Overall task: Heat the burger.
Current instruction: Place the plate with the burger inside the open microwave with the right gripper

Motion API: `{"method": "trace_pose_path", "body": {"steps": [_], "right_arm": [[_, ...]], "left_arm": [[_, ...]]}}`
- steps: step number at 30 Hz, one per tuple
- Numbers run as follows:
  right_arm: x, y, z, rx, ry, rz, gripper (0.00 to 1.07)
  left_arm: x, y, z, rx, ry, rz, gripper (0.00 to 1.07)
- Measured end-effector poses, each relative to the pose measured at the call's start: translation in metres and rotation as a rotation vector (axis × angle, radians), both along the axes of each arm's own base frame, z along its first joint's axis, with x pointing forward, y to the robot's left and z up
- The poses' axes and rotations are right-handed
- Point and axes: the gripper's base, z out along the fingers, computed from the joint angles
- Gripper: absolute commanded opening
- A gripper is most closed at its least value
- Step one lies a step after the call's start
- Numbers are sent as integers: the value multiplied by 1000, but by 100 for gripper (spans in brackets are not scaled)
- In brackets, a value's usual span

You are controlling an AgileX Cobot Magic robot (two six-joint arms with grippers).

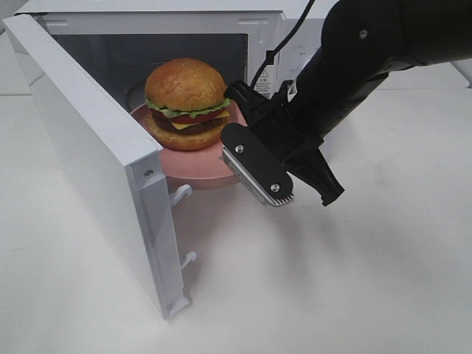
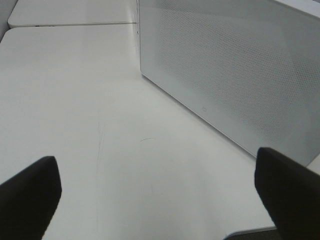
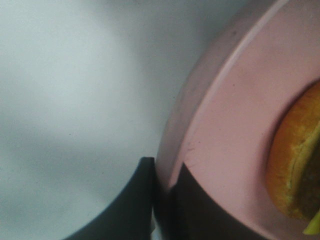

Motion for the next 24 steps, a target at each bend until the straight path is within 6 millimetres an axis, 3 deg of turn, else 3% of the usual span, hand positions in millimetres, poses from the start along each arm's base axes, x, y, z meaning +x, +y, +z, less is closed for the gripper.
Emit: {"method": "trace_pose_path", "body": {"steps": [24], "right_arm": [[38,33,-7,-23,19,-42,0]], "left_arm": [[0,0,0,0,1,0,98]]}}
